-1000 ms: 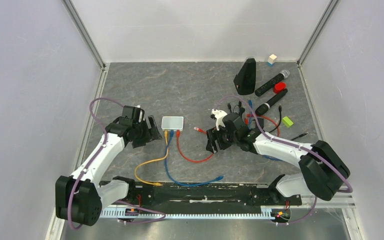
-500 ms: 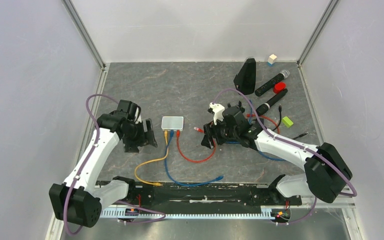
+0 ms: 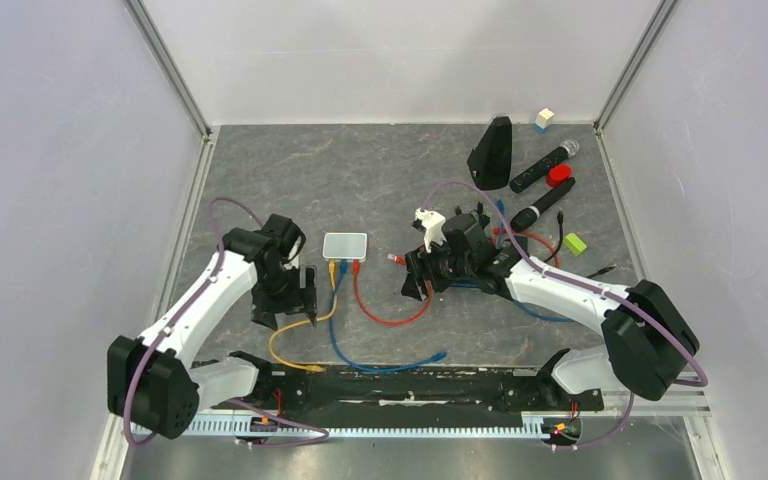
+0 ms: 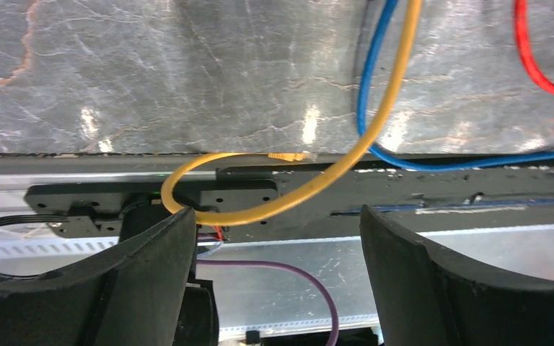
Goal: Pull the plug from the switch port
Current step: Move the switch port to the center of the board.
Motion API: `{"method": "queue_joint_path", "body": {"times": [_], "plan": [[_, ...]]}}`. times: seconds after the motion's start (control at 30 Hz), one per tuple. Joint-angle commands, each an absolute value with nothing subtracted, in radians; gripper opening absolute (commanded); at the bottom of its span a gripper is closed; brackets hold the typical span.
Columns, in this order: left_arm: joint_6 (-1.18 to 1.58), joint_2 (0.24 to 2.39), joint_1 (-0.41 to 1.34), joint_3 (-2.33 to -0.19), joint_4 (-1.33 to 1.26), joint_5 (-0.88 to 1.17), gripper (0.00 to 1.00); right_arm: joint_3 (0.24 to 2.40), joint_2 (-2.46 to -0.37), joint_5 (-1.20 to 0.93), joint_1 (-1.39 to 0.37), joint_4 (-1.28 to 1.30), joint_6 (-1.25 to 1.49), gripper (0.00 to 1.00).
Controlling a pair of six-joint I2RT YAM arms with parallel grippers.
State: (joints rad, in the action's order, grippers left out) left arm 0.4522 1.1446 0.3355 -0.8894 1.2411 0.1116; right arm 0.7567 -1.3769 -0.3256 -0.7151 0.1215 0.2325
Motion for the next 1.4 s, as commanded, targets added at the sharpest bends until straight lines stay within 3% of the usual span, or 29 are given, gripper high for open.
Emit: {"method": "queue_joint_path", "body": {"times": [0.0,0.27,0.47,1.07,1.27,1.37], "plan": [[0.484,1.193,0.359,-0.928,1.218,-0.040,0.89,0.772,-1.387,-0.350,-0.711,0.093,0.205,0.74],[0.420,1.182,0.361,-1.006,1.193,-0.053,0.89,0.767,-1.395,-0.337,-0.710,0.104,0.190,0.74],[0.398,1.245,0.393,-0.956,1.200,0.081,0.89,0.771,-1.412,-0.339,-0.711,0.103,0.190,0.74],[0.420,1.409,0.496,-0.966,1.241,0.010,0.81,0.785,-1.457,-0.343,-0.712,0.124,0.175,0.74],[0.444,1.454,0.534,-0.973,1.274,0.005,0.67,0.790,-1.463,-0.340,-0.711,0.131,0.170,0.74],[0.447,1.463,0.546,-0.984,1.291,-0.023,0.47,0.793,-1.463,-0.335,-0.711,0.133,0.168,0.74]]}}
